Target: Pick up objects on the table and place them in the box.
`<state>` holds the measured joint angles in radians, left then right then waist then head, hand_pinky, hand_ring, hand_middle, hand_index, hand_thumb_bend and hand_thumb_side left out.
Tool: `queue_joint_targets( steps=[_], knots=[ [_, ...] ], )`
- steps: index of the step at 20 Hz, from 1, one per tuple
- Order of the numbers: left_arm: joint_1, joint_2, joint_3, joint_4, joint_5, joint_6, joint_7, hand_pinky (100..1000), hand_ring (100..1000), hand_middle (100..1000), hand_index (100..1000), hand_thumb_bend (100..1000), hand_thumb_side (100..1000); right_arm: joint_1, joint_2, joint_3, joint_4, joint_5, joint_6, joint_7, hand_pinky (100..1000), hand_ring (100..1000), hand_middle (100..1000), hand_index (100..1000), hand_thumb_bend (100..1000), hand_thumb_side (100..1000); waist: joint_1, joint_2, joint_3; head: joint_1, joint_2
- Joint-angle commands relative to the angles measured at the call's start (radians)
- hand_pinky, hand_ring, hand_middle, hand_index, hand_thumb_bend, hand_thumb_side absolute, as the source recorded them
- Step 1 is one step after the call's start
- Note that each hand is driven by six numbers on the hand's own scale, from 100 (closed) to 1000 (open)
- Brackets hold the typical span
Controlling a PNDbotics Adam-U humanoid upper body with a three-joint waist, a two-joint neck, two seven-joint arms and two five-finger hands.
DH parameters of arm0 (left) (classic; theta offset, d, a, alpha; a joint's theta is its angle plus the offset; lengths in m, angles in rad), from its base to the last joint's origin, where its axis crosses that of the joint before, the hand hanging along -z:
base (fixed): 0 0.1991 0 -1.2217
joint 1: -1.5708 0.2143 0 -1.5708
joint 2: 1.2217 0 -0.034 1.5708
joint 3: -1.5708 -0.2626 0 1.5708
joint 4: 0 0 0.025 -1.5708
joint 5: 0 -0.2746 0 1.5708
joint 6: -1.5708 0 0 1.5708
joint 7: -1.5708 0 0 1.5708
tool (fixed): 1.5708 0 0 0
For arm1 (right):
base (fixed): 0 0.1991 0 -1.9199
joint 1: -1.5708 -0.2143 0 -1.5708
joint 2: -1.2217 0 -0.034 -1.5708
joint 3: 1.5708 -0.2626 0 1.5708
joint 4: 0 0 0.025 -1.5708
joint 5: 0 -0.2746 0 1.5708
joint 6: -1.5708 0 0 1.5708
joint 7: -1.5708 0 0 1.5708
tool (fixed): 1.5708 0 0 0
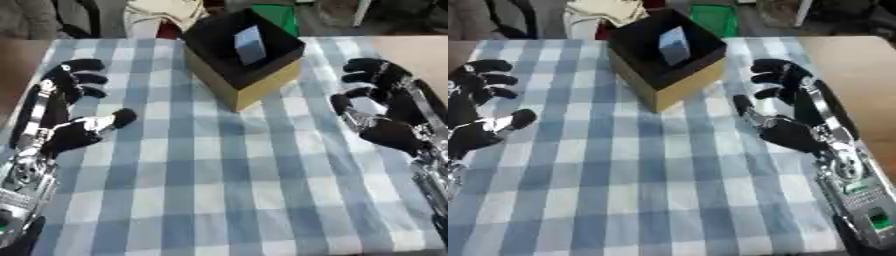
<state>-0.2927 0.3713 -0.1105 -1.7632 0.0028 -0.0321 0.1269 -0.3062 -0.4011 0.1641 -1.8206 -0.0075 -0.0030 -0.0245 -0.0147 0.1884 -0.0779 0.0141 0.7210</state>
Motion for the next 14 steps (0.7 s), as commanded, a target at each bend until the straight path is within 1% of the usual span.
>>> queue_joint_targets(
  steps=[1, 6, 14],
  knots=[
    [0.022, -0.009, 0.013, 0.008, 0.002, -0.010, -0.009, 608, 671, 677, 748, 915, 359, 0.003, -0.009, -0.021, -0.026, -0.004, -0.001, -0.013, 672, 783, 749, 811, 337, 194, 0.001, -0.013, -0.008, 0.009, 0.010],
    [0.041, -0.029, 0.018, 0.030, 0.005, -0.022, -0.011, 606, 668, 674, 747, 911, 365, 0.012, -0.006, -0.030, -0.027, -0.003, 0.000, -0.023, 672, 782, 747, 812, 333, 192, -0.001, -0.010, -0.010, 0.015, 0.011],
    [0.044, -0.044, 0.015, 0.049, 0.004, -0.027, -0.013, 603, 662, 669, 746, 910, 367, 0.015, -0.002, -0.035, -0.025, -0.001, -0.001, -0.028, 672, 780, 742, 812, 329, 197, -0.004, -0.004, -0.011, 0.019, 0.013]
  ],
)
